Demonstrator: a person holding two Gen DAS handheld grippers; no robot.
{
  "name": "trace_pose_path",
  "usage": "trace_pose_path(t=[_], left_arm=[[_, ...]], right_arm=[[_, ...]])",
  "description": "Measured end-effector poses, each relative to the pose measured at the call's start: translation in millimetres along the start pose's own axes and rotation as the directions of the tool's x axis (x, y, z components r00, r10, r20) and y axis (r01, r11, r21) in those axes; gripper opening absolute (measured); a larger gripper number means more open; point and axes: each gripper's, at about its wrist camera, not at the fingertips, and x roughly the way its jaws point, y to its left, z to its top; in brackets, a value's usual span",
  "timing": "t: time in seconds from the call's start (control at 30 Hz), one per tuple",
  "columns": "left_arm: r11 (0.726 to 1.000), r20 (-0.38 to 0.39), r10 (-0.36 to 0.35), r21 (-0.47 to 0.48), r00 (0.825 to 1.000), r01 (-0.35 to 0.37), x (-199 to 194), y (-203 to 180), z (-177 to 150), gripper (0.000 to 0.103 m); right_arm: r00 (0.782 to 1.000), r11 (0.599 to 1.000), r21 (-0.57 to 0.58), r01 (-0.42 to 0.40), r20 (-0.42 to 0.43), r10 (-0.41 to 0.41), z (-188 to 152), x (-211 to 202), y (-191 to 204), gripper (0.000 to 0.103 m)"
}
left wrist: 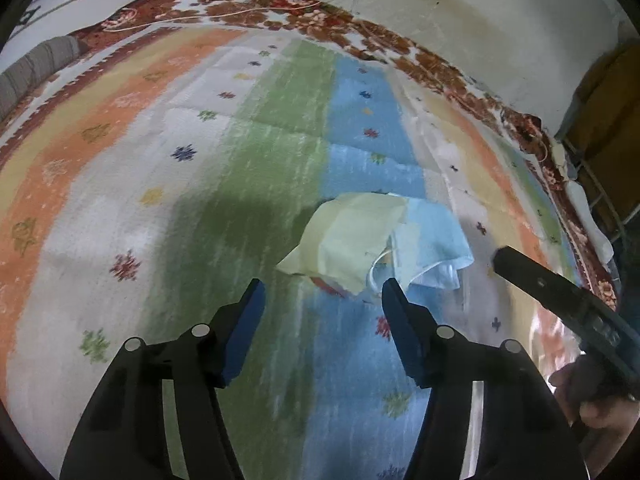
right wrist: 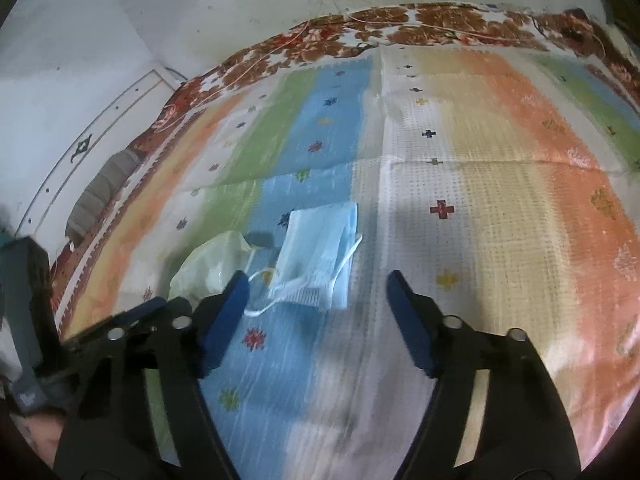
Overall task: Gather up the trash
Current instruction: 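Grasp the white plastic bag with the left tool while the right tool grasps the blue mask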
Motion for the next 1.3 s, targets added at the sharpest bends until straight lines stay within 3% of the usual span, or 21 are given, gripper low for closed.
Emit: trace_pose_path(t=[0.23,0.33,0.43,0.5,0.63,0.73,0.77,0.8,0.83,0.9,1.03,1.3], left_arm=[[1.000,0.049,-0.026,0.004,0.998,0.026,5.8,-3.0,0.5,0.051],[1.000,0.054,-0.016,-0.006,0.998,0.016,9.3,-2.4,3.0,0.051],[1.000,0.056,-0.021,-0.011,0.998,0.022,14.1,-2.9,5.1,0.057],[1.000,0.073,-0.010,-0.023,0.997,0.012,14.7,-2.1,7.6,0.068],[0.996,0.100,-0.025,-0.087,0.995,0.034,16.1,-0.6,15.7,0.069],[0.998,0.101,0.013,-0.067,0.995,-0.006,21.3,-11.0,18.4,0.058],[0.998,0.091,0.038,-0.055,0.995,-0.033,24.2,-14.0,18.0,0.033],[0.997,0.074,0.064,-0.040,0.995,-0.062,27.8,-16.3,17.5,0.023],[0.994,0.056,0.113,-0.017,0.992,-0.112,29.9,-18.7,17.0,0.021],[0.990,0.059,0.138,-0.006,0.989,-0.138,23.4,-17.5,18.9,0.011],[0.990,0.065,0.141,-0.016,0.988,-0.140,-0.2,-15.5,24.2,0.009],[0.985,0.075,0.157,0.059,0.985,-0.161,-64.0,-37.5,22.4,0.009]], right_arm=[[0.998,0.999,0.033,-0.018,-0.051,0.019,4.7,35.3,-2.9,0.044],[0.997,0.999,0.051,-0.005,-0.074,0.009,-0.1,47.1,-7.4,0.029],[0.996,0.999,0.043,0.000,-0.087,0.004,-6.5,51.4,-8.2,0.016],[0.997,1.000,0.029,0.012,-0.080,-0.009,-9.6,49.3,-8.0,0.011],[0.997,0.999,0.032,0.016,-0.073,-0.013,-14.9,43.6,-11.5,0.008],[0.997,1.000,0.006,0.027,-0.067,-0.026,-16.1,37.6,-11.8,0.006],[0.997,0.999,-0.010,0.035,-0.063,-0.035,-16.0,34.7,-10.9,0.005],[0.997,0.999,-0.027,0.041,-0.061,-0.043,-15.9,31.4,-9.8,0.005],[0.997,0.998,-0.043,0.046,-0.060,-0.049,-15.7,27.3,-8.5,0.004],[0.997,0.996,-0.075,0.056,-0.052,-0.060,-14.2,16.7,-5.8,0.004],[0.996,0.988,-0.129,0.085,-0.023,-0.088,-8.7,-9.0,0.9,0.004],[0.992,0.961,-0.247,0.127,0.023,-0.125,-15.0,-77.0,31.8,0.003]])
